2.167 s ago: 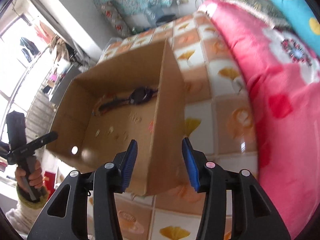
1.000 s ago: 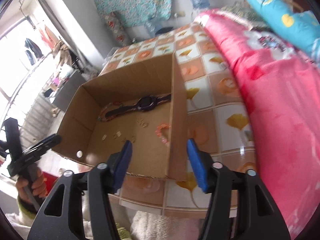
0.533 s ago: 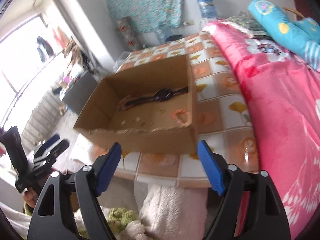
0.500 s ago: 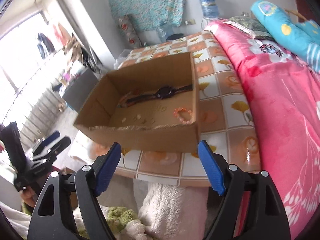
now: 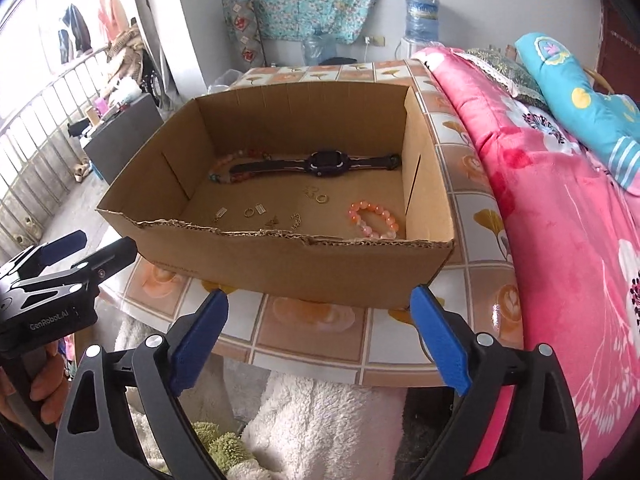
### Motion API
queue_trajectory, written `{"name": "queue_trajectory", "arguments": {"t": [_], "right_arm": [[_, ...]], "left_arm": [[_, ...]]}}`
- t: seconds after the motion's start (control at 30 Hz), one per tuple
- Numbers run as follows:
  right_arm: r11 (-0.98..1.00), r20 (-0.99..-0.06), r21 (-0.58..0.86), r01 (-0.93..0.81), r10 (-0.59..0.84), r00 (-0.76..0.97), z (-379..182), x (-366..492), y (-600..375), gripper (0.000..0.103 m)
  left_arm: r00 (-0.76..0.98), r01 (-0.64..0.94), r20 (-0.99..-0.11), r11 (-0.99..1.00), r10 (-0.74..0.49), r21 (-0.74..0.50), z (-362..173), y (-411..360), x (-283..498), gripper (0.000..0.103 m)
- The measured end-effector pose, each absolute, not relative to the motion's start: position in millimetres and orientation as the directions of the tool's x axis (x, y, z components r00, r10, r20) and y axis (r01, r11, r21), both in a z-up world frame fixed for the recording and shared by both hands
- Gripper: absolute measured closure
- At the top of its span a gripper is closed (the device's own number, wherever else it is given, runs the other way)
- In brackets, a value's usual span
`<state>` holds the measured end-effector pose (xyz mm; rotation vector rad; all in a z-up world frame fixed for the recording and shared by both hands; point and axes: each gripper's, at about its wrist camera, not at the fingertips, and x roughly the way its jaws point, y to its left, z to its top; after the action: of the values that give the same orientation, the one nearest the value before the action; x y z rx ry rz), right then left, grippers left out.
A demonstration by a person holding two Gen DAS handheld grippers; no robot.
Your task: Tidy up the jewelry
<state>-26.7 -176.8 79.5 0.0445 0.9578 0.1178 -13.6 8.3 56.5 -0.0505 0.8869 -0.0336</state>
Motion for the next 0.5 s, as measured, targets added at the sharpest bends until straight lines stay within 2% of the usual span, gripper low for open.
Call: {"name": "queue_trajectory", "arguments": {"t": [0.5], "right_arm": [[0.994,-0.815,0.103,-0.041,0.108,0.57,81.8,-15.7,-175.3,0.008]], "left_arm": [[0.591,-0.029,-0.806,1.0,0.014,-0.004,49.7,-1.7,-5.1,0.009]]}}
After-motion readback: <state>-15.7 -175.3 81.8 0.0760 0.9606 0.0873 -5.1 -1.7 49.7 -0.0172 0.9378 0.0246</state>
